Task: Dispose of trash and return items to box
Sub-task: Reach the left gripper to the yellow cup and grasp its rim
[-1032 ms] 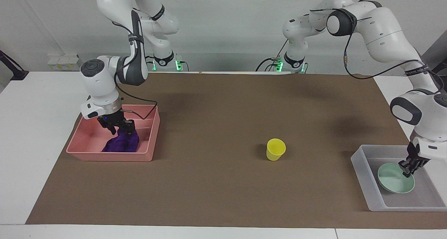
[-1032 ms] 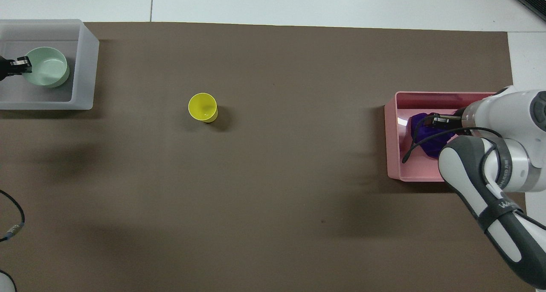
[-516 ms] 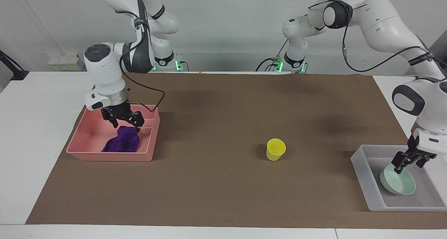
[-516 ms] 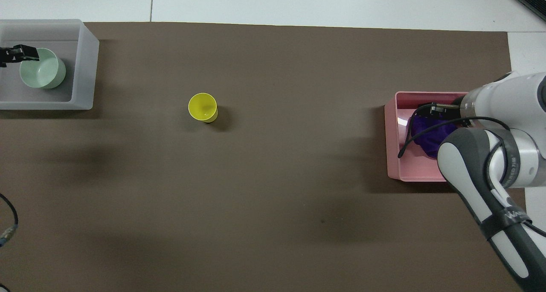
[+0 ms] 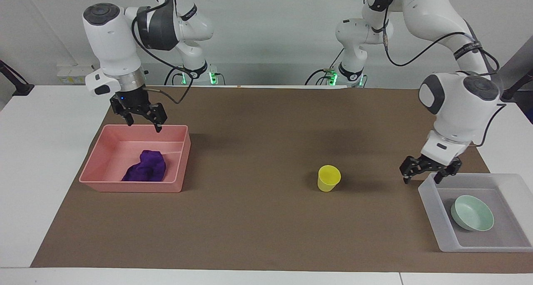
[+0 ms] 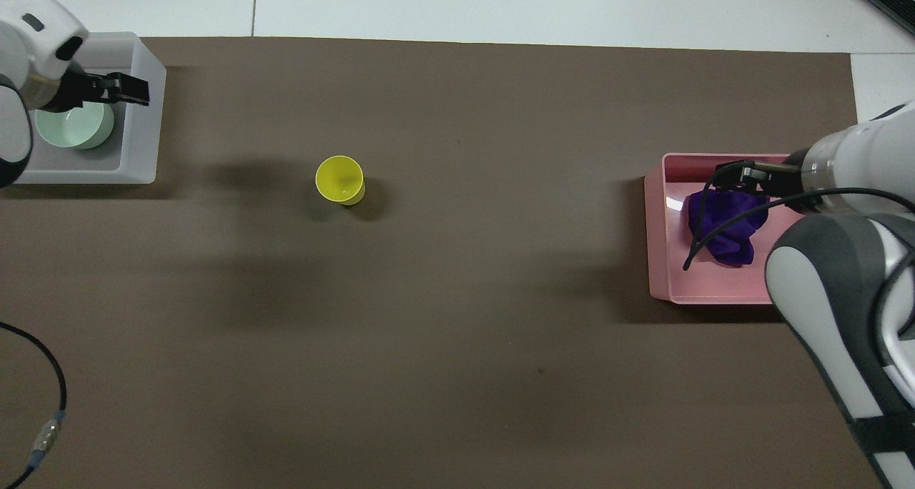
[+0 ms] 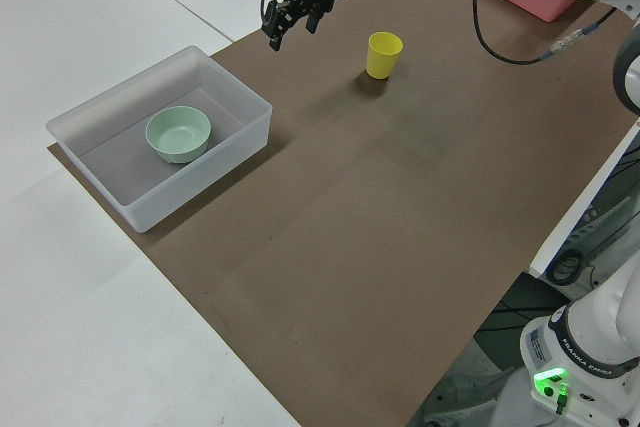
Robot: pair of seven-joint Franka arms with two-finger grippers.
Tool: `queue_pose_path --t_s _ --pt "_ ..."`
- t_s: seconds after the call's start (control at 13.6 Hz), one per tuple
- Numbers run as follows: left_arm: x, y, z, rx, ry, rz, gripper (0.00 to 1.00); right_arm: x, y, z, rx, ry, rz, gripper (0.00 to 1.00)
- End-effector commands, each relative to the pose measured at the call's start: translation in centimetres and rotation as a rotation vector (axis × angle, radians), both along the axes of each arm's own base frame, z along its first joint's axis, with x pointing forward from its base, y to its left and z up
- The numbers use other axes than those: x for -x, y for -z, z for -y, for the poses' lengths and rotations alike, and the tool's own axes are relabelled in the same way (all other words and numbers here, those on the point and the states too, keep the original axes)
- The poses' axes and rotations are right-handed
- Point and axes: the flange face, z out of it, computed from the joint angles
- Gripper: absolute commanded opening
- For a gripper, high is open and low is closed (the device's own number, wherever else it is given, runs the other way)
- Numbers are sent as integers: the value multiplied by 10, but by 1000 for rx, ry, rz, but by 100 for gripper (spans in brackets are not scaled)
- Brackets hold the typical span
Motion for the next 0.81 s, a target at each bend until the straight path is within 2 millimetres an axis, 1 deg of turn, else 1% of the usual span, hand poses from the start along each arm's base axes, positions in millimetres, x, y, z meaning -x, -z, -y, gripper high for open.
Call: queue_pose_path --t_s 0.0,0.07,0.15,0.22,0.29,0.37,0.44,0.52,0.66,0.74 --pt "24 15 39 -4 53 -30 100 10 -28 9 -31 31 -33 100" --pt "24 21 57 36 45 -26 100 13 -36 11 -30 17 -52 100" --pt "24 24 74 76 20 -4 100 14 -40 17 -27 -10 -73 100" --pt "24 36 93 86 8 1 100 16 -43 25 -26 -28 -78 100" --pt "23 39 100 92 -13 4 100 16 -45 28 -23 -37 -77 100" --pt "26 49 121 98 -16 8 100 19 -43 27 -26 -40 -101 100" --pt "26 55 129 104 -25 14 100 22 -45 26 -28 -39 -118 100" --pt "26 62 131 100 -24 7 97 25 -47 26 -31 -38 -127 100" --pt "38 80 144 93 -4 -16 92 32 -50 29 -32 -34 -142 100" --pt "43 92 144 92 -3 -13 88 34 -50 26 -33 -36 -159 100"
